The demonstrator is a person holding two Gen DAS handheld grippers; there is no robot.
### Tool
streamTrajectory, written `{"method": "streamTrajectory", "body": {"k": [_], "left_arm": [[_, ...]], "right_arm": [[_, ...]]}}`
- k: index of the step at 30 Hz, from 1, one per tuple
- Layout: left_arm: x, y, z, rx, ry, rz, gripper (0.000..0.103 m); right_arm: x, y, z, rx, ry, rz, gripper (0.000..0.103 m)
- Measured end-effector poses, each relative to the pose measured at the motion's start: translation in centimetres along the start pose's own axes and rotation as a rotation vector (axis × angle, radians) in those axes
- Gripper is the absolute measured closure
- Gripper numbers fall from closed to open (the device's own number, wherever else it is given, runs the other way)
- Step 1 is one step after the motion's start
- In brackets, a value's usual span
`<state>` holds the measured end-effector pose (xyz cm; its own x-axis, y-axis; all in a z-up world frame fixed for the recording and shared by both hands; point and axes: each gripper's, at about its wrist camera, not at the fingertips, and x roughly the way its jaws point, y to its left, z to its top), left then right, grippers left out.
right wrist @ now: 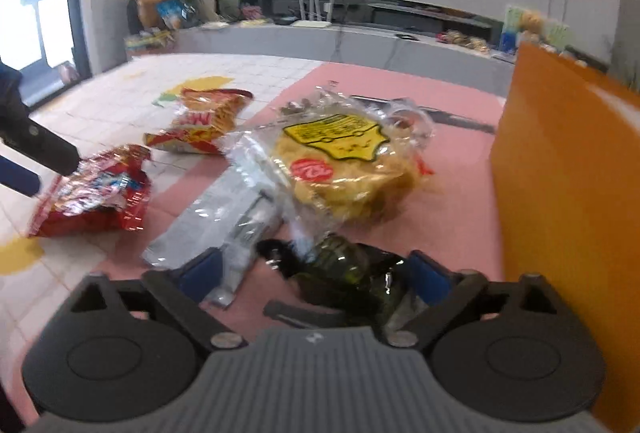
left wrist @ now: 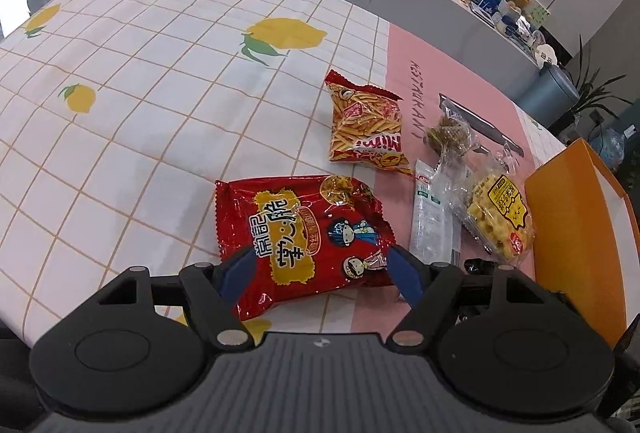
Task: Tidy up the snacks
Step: 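Grasp the red snack bag with left tool while right tool grasps the dark seaweed pack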
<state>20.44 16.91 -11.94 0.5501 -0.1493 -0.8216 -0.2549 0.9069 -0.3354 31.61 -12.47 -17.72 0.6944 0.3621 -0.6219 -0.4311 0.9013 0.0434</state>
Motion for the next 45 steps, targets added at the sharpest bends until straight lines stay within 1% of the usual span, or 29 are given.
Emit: {"method": "streamTrajectory", "body": {"k": [1, 3, 8, 10, 12, 15, 18, 21, 23, 26, 27, 29, 31, 32, 35, 38, 40, 42, 43, 45], "left_arm": [[0.0, 0.0, 0.0, -0.001, 0.000, 0.000, 0.016], [-0.1, 0.0, -0.1, 0.000, 0.002, 0.000, 0.016], [-0.4, -0.2, -0.2, 0.004, -0.002, -0.005, 0.016], [-0.6, -0.1, -0.2, 0.002, -0.005, -0.006, 0.016], [-0.7, -0.1, -0.2, 0.005, -0.010, -0.008, 0.016], [-0.7, -0.4, -0.3, 0.036, -0.021, -0.009, 0.016], [-0.4, -1.1, -0.4, 0.115, -0.016, 0.015, 0.016], [0.0, -1.9, -0.7, 0.219, -0.012, 0.035, 0.016], [0.4, -2.1, -0.8, 0.218, -0.014, 0.032, 0.016], [1.3, -1.8, -0.5, 0.169, 0.006, 0.010, 0.016], [1.4, -1.9, -0.4, 0.163, -0.005, 0.010, 0.016], [1.3, -2.2, 0.0, 0.192, -0.031, 0.022, 0.016], [0.8, -2.8, 0.7, 0.272, -0.038, 0.043, 0.016], [0.4, -3.1, 1.0, 0.322, -0.041, 0.040, 0.016], [-0.6, -3.5, 1.8, 0.504, -0.034, -0.014, 0.015], [-0.6, -3.7, 1.6, 0.712, -0.017, -0.055, 0.015], [-0.2, -3.9, 1.2, 0.847, 0.006, -0.076, 0.015], [0.8, -4.3, 0.7, 0.958, 0.056, -0.080, 0.015], [1.5, -4.4, 0.4, 0.997, 0.087, -0.074, 0.015], [2.7, -4.4, 0.1, 1.036, 0.118, -0.073, 0.015]], "right_arm": [[-0.1, 0.3, 0.1, -0.013, -0.006, -0.001, 0.037], [-0.2, 0.7, 0.2, -0.025, -0.016, -0.010, 0.047], [-0.1, 1.0, 0.1, -0.020, -0.013, -0.012, 0.051], [-0.5, 0.9, 0.2, 0.002, -0.006, -0.003, 0.056], [-0.8, 0.7, 0.3, 0.024, 0.006, 0.012, 0.057], [-1.0, 1.2, 0.2, 0.013, 0.022, 0.002, 0.058], [-1.2, 1.7, 0.0, 0.001, 0.028, 0.001, 0.058], [-1.3, 1.6, -0.1, 0.003, 0.025, 0.005, 0.058], [-1.3, 1.5, -0.1, 0.008, 0.028, 0.009, 0.058], [-1.4, 1.4, -0.1, 0.013, 0.026, 0.012, 0.057], [-1.4, 1.4, -0.1, 0.012, 0.025, 0.014, 0.057], [-1.3, 1.2, 0.0, 0.015, 0.025, 0.020, 0.057], [-1.3, 1.0, -0.1, 0.022, 0.024, 0.028, 0.057], [-1.3, 0.9, -0.1, 0.024, 0.024, 0.033, 0.056], [-1.4, 0.8, -0.1, 0.026, 0.022, 0.044, 0.056], [-1.5, 0.7, -0.3, 0.027, 0.015, 0.050, 0.056], [-1.6, 0.7, -0.3, 0.024, 0.015, 0.048, 0.056], [-1.6, 0.8, -0.3, 0.022, 0.016, 0.044, 0.055], [-1.6, 0.8, -0.3, 0.027, 0.019, 0.043, 0.055], [-1.6, 0.5, -0.2, 0.052, 0.023, 0.039, 0.055]]}}
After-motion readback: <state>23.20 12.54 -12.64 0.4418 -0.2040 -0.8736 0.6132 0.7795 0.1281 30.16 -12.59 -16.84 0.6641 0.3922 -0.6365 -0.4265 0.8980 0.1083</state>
